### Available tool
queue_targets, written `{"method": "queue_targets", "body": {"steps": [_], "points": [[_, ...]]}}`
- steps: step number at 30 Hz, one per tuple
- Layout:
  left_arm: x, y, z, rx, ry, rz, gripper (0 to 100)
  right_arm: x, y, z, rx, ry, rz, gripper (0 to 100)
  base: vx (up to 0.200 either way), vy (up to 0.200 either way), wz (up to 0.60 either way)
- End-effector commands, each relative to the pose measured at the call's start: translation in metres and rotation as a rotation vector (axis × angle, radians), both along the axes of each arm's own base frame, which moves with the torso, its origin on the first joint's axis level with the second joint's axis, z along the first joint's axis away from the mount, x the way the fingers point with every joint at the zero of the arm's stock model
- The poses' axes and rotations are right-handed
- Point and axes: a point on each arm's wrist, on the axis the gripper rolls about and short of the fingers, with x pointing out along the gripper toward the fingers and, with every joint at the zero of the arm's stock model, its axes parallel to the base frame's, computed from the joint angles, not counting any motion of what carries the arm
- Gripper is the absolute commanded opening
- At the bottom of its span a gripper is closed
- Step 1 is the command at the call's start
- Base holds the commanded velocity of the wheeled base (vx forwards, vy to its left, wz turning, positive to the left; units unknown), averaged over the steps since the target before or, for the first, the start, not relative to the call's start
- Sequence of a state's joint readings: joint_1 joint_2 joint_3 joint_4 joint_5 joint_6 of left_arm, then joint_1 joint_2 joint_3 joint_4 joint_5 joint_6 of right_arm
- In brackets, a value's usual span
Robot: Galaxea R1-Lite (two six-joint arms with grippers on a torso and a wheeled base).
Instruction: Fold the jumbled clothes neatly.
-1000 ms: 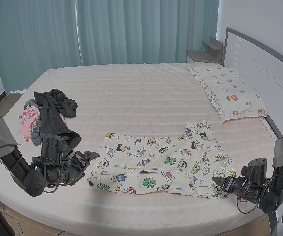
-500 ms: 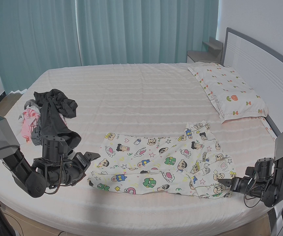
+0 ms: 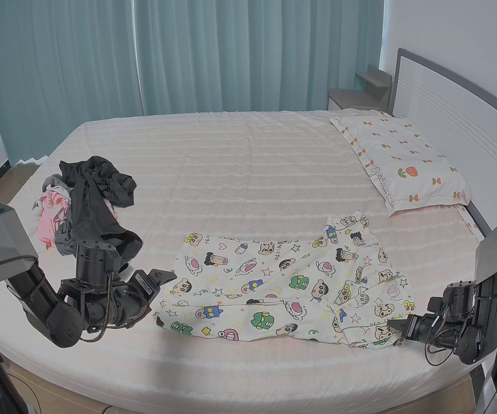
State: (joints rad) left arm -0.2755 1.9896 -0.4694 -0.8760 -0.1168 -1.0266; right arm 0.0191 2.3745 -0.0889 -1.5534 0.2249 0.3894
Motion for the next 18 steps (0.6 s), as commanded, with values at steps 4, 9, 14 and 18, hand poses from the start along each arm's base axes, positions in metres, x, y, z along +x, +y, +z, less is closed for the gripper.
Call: {"method": "queue_targets", "body": {"steps": [4, 9, 14, 18], "points": [[0.000, 0.000, 0.000, 0.001, 0.001, 0.001, 100, -0.004, 0.000, 0.004, -0.005, -0.007, 0.001, 0, 0.000, 0.000, 0.00], [0.000, 0.000, -0.001, 0.002, 0.001, 0.002, 100, -0.009, 0.001, 0.006, -0.010, -0.001, 0.006, 0, 0.000, 0.000, 0.00], [0.000, 0.000, -0.001, 0.002, 0.003, 0.001, 100, -0.014, 0.000, 0.006, -0.026, 0.018, 0.016, 0, 0.000, 0.000, 0.00], [0.000, 0.000, -0.001, 0.003, 0.002, 0.000, 100, -0.016, 0.001, 0.005, -0.034, 0.024, 0.024, 100, 0.000, 0.000, 0.00]]}}
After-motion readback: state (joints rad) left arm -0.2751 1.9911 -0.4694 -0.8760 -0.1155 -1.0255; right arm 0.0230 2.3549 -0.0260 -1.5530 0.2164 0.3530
